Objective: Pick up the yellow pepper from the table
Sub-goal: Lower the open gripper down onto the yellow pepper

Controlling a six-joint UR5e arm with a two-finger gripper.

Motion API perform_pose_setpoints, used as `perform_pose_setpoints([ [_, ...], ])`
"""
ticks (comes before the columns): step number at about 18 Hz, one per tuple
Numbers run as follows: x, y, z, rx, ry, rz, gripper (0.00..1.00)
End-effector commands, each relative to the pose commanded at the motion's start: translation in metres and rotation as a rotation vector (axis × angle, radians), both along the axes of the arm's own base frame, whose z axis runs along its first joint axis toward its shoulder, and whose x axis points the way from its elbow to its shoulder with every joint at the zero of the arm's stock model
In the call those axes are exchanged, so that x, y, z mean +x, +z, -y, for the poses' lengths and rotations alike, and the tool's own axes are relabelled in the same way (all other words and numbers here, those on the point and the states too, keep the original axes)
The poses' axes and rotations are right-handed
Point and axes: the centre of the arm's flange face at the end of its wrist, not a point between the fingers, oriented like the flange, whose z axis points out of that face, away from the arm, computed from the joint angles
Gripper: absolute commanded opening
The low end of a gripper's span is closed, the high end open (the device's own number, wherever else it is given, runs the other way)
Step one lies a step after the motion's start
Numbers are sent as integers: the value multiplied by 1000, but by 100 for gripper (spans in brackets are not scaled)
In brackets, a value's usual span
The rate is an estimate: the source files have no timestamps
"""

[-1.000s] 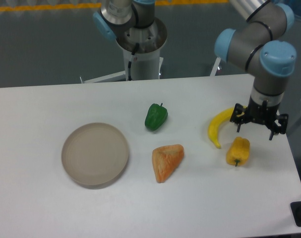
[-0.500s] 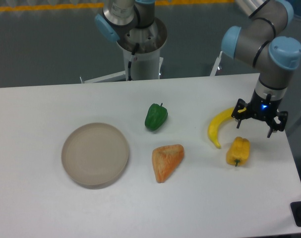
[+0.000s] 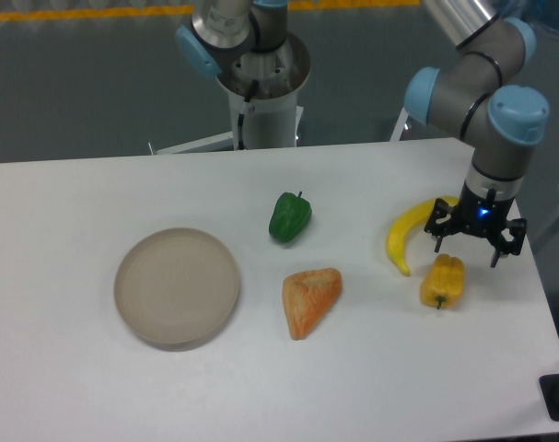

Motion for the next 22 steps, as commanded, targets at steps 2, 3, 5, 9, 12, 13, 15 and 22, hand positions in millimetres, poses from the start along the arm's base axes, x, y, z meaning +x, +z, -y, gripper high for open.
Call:
perform_pose_setpoints([
  [2, 0, -6, 0, 0, 0, -2, 100],
  [3, 1, -13, -2, -6, -4, 3, 100],
  [5, 5, -14, -7, -5, -17, -2, 100],
  [9, 6, -17, -7, -8, -24, -2, 100],
  [12, 7, -25, -5, -19, -42, 6, 100],
  [13, 8, -25, -6, -19, -45, 6, 100],
  [15, 5, -30, -7, -22, -45, 10, 100],
  [22, 2, -34, -9, -28, -44, 8, 97],
])
